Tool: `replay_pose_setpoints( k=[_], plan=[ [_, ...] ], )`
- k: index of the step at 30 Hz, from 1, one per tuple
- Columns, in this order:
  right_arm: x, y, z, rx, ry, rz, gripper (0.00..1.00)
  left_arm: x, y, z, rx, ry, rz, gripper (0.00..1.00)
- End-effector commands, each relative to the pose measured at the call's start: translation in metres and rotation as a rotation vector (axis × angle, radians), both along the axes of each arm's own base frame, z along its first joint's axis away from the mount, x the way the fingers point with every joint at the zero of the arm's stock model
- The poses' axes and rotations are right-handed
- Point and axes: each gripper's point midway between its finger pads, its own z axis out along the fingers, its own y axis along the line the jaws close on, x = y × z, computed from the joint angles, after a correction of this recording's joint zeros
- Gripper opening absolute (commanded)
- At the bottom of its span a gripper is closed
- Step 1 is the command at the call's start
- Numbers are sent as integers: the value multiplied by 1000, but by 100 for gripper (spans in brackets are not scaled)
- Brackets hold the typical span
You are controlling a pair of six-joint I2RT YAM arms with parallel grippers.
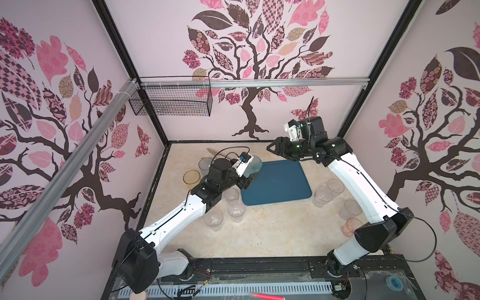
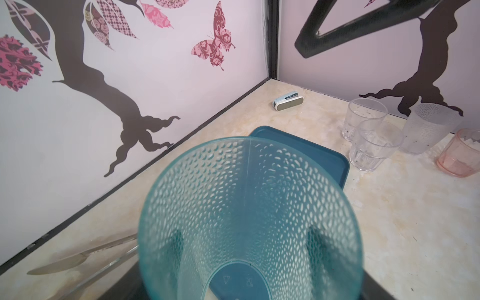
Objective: Place the glasses into the tray
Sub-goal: Pick up the glass from the bottom-left of the table.
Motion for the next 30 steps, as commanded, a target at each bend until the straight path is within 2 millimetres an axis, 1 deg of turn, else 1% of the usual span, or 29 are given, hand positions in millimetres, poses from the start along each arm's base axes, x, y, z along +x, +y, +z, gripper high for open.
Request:
replay_pose_setpoints(
  k=[1,4,7,12,14,18,21,24,28,30],
  plan=[
    [-16,8,-26,-69,96,89,64,-6,-13,13,-19,-98,-80,44],
    [-18,15,-37,-136,94,112,63,-10,-18,9,-12,-95,-101,43],
    [-18,24,-45,-137,102,128,59,-15,-23,6,-23,-76,-124,42],
    [-18,32,-65,-160,122,129,44,-22,-32,-6,19,-69,-147,41],
    [-15,31,-72,-190,119,110,36,-17,-32,-10,27,-59,-127,42],
    [-9,28,-79,-247,92,84,23,-6,-34,-23,66,-37,-100,42],
    [-7,26,-86,-272,90,73,16,-2,-36,-27,74,-28,-92,42],
    [-4,20,-90,-300,77,49,8,1,-32,-28,75,-27,-66,45],
    [-4,22,-90,-292,72,54,4,1,-33,-30,65,-13,-61,48],
    [-4,21,-92,-299,72,51,2,1,-34,-30,51,-1,-59,53]
  ],
)
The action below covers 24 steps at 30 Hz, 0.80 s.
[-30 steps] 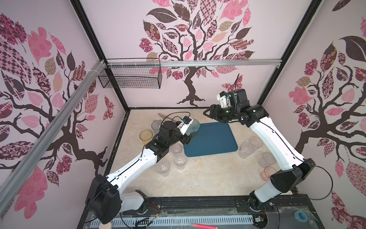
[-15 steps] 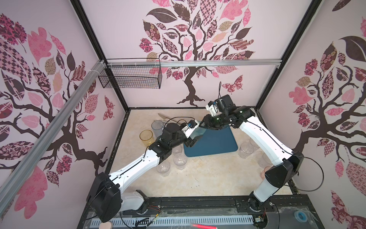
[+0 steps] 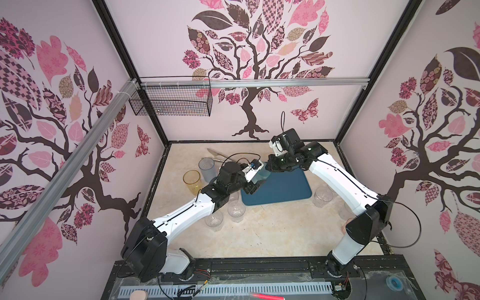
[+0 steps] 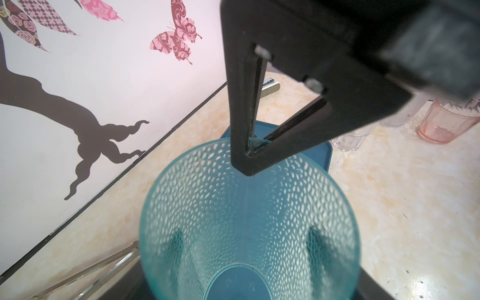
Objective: Place the glasses into the tray
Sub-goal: Pick up the glass from the bottom-left of the table.
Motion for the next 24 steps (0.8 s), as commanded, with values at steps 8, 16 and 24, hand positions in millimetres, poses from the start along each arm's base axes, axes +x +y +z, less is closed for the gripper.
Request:
replay_pose_setpoints(
  k=[8,16,24],
  plan=[
    [10,-7,-16,-54,-8,-62,0,7,15,6,-31,-9,109,76],
    [18,-8,-27,-84,-6,-78,0,0,30,9,-59,-13,158,92],
    [26,-33,-60,-275,17,-130,0,2,69,26,-57,-15,284,92]
  ],
)
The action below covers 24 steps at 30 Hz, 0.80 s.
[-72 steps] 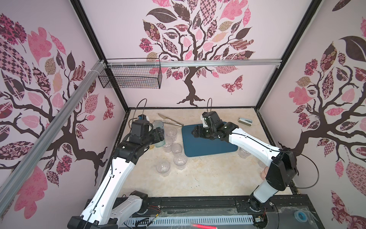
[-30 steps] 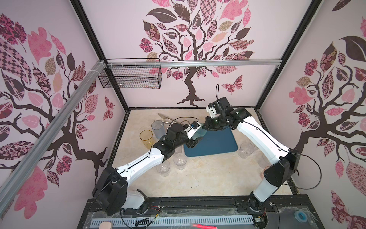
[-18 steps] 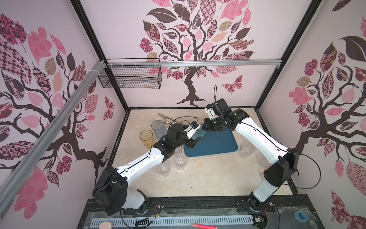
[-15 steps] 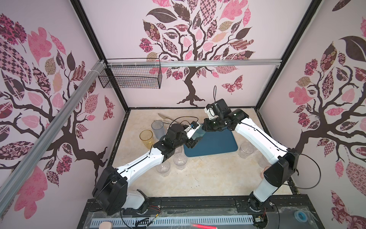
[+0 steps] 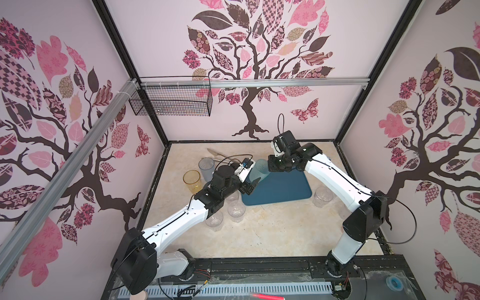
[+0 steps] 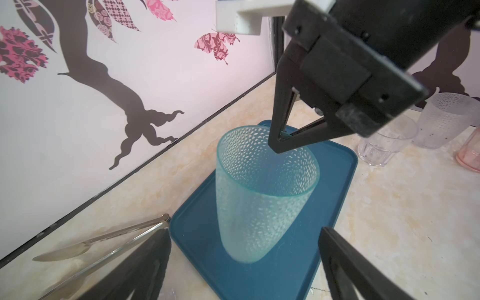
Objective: Place the glasses into the tray
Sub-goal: Pick up the glass from the bottom-left of the table, then place the glass on the tray.
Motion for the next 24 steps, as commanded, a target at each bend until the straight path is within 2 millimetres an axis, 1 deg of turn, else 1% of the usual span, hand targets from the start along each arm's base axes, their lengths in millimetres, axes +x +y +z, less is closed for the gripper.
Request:
replay_pose_setpoints(
  k=[1,3,5,7,8,10,15,19,24],
  plan=[
    [0,-20,-38,-171,74,-37,0,6,43,9,-12,15,145,91],
    [-10,-24,-58,-237,128,-24,0,12,79,7,-23,72,283,90],
    [-17,-22,-73,-289,132,-9,0,16,121,2,-28,129,458,90],
    [-21,-18,-82,-310,142,-3,0,14,146,0,-28,159,559,90],
    [-22,-14,-86,-316,148,-2,0,11,154,-1,-30,167,591,90],
    [-23,-5,-93,-334,152,1,0,7,162,-1,-48,174,627,90],
    [-25,23,-108,-363,140,18,0,3,169,2,-91,191,673,90],
    [-22,40,-112,-365,121,21,0,3,173,8,-82,185,694,91],
    [-24,58,-122,-376,120,48,0,2,174,8,-78,181,693,91]
  ],
)
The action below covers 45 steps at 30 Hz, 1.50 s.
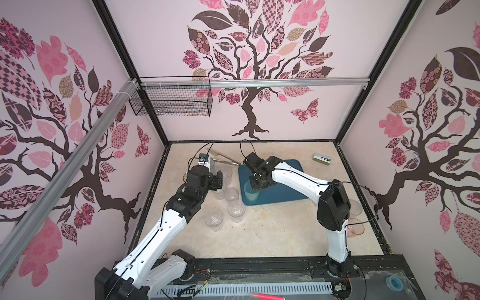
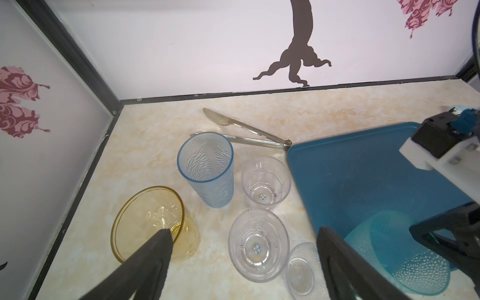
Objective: Place the glasses into the tray
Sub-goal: Place the glass on the tray, then pick up the glass from the top-left of the table.
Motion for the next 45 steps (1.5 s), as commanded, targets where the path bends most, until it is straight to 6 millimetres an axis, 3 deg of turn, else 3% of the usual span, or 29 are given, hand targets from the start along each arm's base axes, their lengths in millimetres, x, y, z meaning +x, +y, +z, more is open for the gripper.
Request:
replay_pose_setpoints(
  k=[1,5,12,21,27,32,38,42,45],
  plan=[
    [1,5,-17,-49,19,-10,0,-1,4,13,-18,-23,20,91],
    [-2,10,-17,-18,31,-7,2,-2,5,14,-30,-24,31,91],
    [0,14,0,-1,19,15,26,0,6,22,-57,-30,50,90],
    [9,14,51,60,-46,46,46,12,13,34,-16,-11,72,87],
    [27,-17,89,233,-120,-19,52,44,12,38,-21,62,64,82],
    [21,-40,87,279,-178,-68,54,77,42,16,-195,279,100,73],
    [5,-50,83,291,-180,-65,55,115,67,-17,-233,460,97,70],
    [-8,-47,80,351,-151,-54,55,125,78,-44,-215,578,86,66],
    [-16,-43,73,405,-123,-56,55,128,87,-51,-226,598,98,65]
  ],
)
